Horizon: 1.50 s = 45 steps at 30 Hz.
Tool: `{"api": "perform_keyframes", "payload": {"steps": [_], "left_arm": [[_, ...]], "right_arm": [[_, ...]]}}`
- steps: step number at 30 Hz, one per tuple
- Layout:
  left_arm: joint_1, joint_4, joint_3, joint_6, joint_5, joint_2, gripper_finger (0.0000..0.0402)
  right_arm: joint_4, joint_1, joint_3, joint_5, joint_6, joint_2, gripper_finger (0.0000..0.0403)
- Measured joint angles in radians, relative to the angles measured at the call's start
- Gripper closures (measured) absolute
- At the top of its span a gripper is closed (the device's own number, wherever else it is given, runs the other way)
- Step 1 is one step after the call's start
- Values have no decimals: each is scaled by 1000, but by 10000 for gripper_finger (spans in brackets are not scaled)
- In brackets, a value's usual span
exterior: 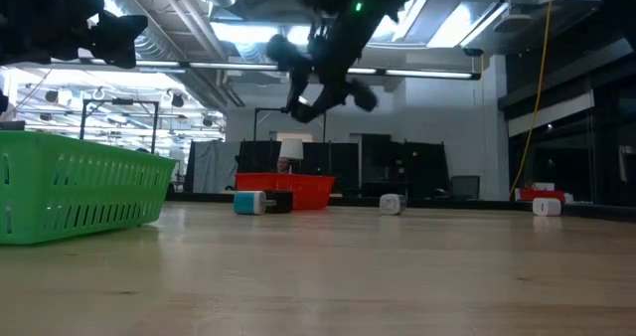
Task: Pick & Place Office items
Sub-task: Put the right black charger adapter into the red bin, then put the pink charger adapter into the red bin
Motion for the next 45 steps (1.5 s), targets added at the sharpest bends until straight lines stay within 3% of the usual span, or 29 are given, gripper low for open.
{"api": "perform_keyframes", "payload": {"steps": [5, 11, 18, 22, 27, 32, 39, 45], "left_arm": [[0, 0, 0, 0, 0, 0, 162], [0, 0, 0, 0, 1, 0, 162], [0, 0, 0, 0, 0, 0, 162], [0, 0, 0, 0, 0, 0, 162], [0, 0, 0, 0, 0, 0, 162], [0, 0, 0, 0, 0, 0, 162], [0, 0, 0, 0, 0, 0, 162], [0, 0, 0, 0, 0, 0, 162]], "right_arm": [[107, -79, 0, -102, -35, 72, 256], [129, -133, 0, -136, -42, 123, 252], [165, -141, 0, -163, -34, 125, 97], [183, -140, 0, -168, -27, 125, 60], [190, -130, 2, -174, -27, 122, 71], [147, -103, 57, -268, -61, 121, 95], [-249, -25, 164, -228, -54, 118, 108], [-459, 45, 175, -135, -31, 118, 108]]}}
